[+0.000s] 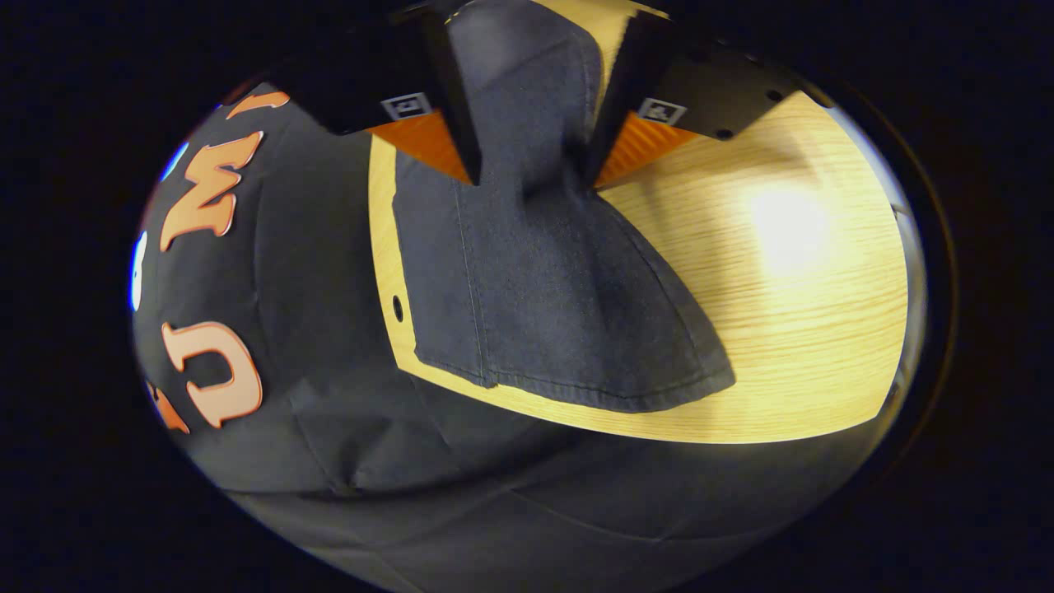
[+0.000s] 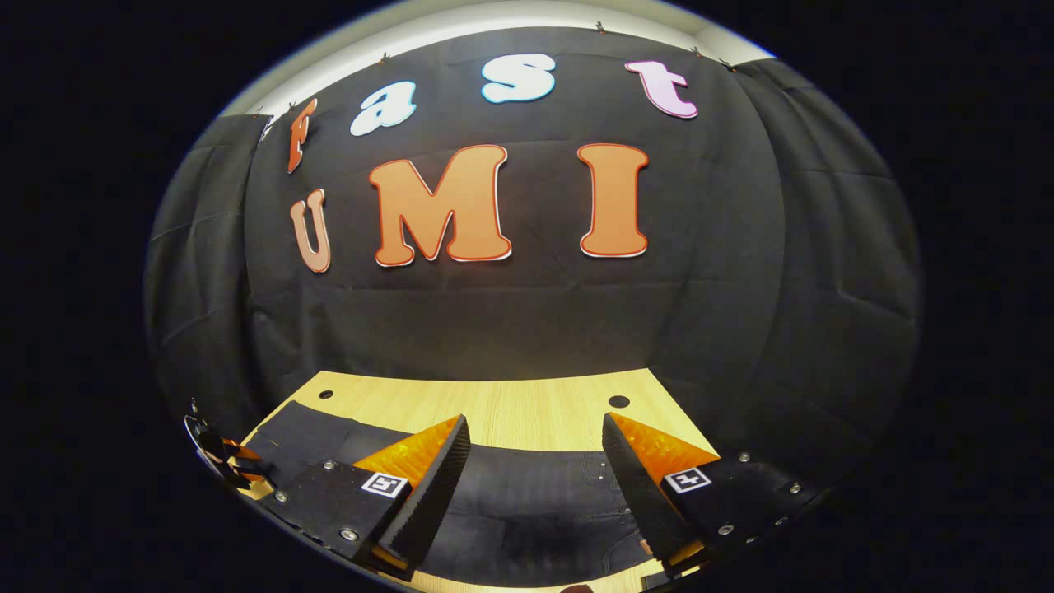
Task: Grasp the waist and the cuffs of the jeans and fold them to make the two legs overlap; first hold the waist and fold one-third of the jeans toward the cuffs, then hold the cuffs and fold the remaining one-third in the same direction to finish folding.
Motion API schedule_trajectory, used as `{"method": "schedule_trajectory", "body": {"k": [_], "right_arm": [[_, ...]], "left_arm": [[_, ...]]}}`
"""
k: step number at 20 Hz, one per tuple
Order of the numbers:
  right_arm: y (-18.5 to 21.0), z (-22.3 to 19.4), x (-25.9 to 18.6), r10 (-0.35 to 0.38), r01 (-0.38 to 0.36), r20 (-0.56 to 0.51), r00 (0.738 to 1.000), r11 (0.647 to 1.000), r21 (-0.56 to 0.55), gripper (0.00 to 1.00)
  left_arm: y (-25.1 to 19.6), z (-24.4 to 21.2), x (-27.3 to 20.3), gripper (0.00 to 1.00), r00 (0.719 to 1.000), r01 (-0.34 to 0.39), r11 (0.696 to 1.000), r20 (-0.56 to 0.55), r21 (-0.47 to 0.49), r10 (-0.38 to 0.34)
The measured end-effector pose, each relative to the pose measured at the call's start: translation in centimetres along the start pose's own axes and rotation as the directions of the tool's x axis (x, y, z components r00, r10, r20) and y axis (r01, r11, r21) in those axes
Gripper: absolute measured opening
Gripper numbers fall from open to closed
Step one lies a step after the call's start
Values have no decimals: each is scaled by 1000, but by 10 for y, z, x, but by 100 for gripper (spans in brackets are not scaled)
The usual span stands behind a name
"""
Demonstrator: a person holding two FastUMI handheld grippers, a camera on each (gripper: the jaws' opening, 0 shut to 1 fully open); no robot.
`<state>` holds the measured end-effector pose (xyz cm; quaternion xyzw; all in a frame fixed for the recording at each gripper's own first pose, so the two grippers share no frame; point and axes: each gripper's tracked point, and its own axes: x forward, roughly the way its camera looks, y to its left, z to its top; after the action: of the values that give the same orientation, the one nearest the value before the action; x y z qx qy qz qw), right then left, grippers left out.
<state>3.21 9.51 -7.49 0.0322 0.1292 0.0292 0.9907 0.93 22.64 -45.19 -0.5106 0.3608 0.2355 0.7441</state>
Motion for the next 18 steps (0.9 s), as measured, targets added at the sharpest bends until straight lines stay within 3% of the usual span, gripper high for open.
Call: {"method": "schedule_trajectory", "body": {"k": [1, 2, 4, 5, 6, 10, 14, 18], "right_arm": [[-5, -3, -2, -11, 11, -7, 1000, 1000, 15, 100], [-8, -7, -4, -19, 20, -15, 1000, 999, 35, 98], [-18, -15, -9, -33, 36, -34, 999, 995, 94, 98], [-24, -19, -13, -41, 46, -43, 998, 990, 132, 98], [-30, -24, -16, -47, 55, -51, 998, 983, 173, 98], [-45, -47, -32, -35, 74, -105, 994, 916, 394, 98], [-64, -94, -48, -44, 149, -182, 982, 773, 617, 98], [-72, -175, -61, -26, 286, -348, 937, 628, 724, 98]], "left_arm": [[-5, -2, 8, 46, 1000, 8, 1000, -5, -17, -8], [-4, -4, 12, 55, 1000, 1, 999, -27, -50, -2], [-8, -13, 11, 10, 994, -7, 985, -109, -171, -12], [-16, -18, 10, 5, 991, 2, 970, -130, -244, -34], [-21, -13, 8, 1, 992, -7, 967, -123, -255, -25], [-26, -9, -13, 1, 993, -24, 998, -114, -50, 18], [-43, -9, -14, 1, 990, -22, 999, -139, 28, 25], [-46, -13, -12, 1, 985, -34, 997, -166, 71, 45]]}}
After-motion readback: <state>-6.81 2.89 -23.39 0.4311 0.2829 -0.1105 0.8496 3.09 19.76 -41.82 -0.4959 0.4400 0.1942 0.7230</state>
